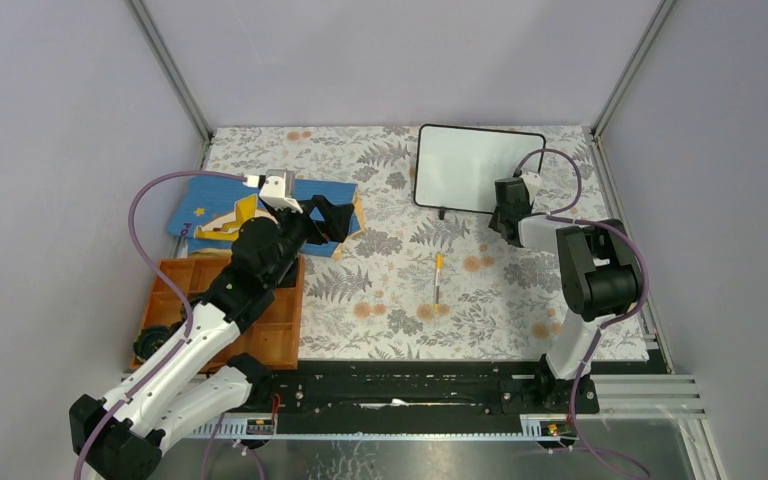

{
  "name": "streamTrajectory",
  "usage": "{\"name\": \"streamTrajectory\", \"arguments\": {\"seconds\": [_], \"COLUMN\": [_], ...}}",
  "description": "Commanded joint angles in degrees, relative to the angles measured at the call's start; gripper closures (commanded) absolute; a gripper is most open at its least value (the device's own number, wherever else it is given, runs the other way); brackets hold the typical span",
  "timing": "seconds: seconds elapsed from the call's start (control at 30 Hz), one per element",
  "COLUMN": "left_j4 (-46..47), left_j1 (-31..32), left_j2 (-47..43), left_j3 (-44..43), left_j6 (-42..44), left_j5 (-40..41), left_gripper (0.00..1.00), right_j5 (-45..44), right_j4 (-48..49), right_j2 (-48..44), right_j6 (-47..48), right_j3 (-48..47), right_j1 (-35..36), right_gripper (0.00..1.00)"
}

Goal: Write a sentence on the whiteboard
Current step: Move the whiteboard to the center of the board.

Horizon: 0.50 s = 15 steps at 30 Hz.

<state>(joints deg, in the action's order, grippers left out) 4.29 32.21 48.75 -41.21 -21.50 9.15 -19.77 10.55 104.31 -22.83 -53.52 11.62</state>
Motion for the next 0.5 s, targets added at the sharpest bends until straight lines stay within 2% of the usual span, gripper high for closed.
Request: {"name": "streamTrajectory", "arguments": {"seconds": [0.0,0.47], "left_j4": [2.0,2.0], "left_j1": [0.3,0.7], "left_j2": [-0.2,-0.5], "left_j3": [0.4,0.3], "left_j6": [-0.5,-0.8], "left_j5": [-0.2,-0.8], "left_gripper": [0.01,0.01], "right_j5": [2.1,3.3], "right_j4": [1.3,0.1], "right_j2": [0.0,-1.9], "right_j6": [0.5,1.5], "right_j3": [-2.0,0.1], "right_j1": [0.1,1.2], "right_gripper": [0.68,0.77]}}
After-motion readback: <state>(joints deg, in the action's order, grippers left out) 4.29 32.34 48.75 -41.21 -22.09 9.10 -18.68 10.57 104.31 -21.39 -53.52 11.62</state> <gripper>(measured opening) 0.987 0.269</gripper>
